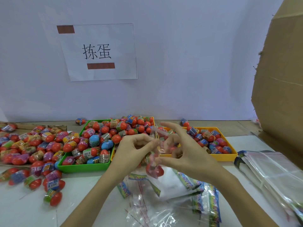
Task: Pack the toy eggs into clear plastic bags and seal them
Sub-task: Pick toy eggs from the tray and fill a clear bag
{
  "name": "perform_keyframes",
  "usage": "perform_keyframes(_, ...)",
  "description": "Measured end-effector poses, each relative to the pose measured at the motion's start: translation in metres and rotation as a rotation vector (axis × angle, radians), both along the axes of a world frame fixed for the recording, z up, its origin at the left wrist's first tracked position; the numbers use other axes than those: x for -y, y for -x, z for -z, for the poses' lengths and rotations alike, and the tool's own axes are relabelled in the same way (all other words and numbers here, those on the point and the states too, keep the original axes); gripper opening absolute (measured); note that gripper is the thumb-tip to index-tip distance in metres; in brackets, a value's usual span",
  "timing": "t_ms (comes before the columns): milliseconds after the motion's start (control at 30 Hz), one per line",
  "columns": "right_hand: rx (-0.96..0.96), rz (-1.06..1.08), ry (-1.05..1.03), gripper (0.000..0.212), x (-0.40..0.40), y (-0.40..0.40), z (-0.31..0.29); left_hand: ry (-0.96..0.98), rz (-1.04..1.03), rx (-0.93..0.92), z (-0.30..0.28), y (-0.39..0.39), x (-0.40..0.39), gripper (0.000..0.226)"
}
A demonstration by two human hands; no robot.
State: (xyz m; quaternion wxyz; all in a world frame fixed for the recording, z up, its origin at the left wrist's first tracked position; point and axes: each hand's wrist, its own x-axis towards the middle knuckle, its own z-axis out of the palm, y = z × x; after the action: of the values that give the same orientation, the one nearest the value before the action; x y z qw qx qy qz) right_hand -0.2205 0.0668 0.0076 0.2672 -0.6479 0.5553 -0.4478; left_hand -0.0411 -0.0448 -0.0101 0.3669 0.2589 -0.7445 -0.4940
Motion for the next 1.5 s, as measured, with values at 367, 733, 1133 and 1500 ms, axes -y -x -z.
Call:
perform_keyframes(367, 0.041, -0.018, -0.072, 0.077, -0.002, 0.002, -0.004, -0.029, 0.044, 0.02, -0.004, -0.001, -0.003, 0.021)
perform_keyframes(733, 0.007, -0.168, -0.309, 0.084, -0.003, 0.009, -0.002, 0.127, -0.01, 0.023, 0.0, 0.003, -0.008, 0.021)
perform_keyframes(1133, 0.029, -0.142, -0.18, 0.078, -0.003, 0.011, -0.007, 0.12, 0.088, 0.048, 0.002, 0.005, -0.01, 0.006)
perform_keyframes(1500, -0.086, 0.049, 0.228, 0.08, -0.001, 0.001, -0.005, -0.078, -0.017, -0.102, -0.004, 0.002, -0.006, 0.035)
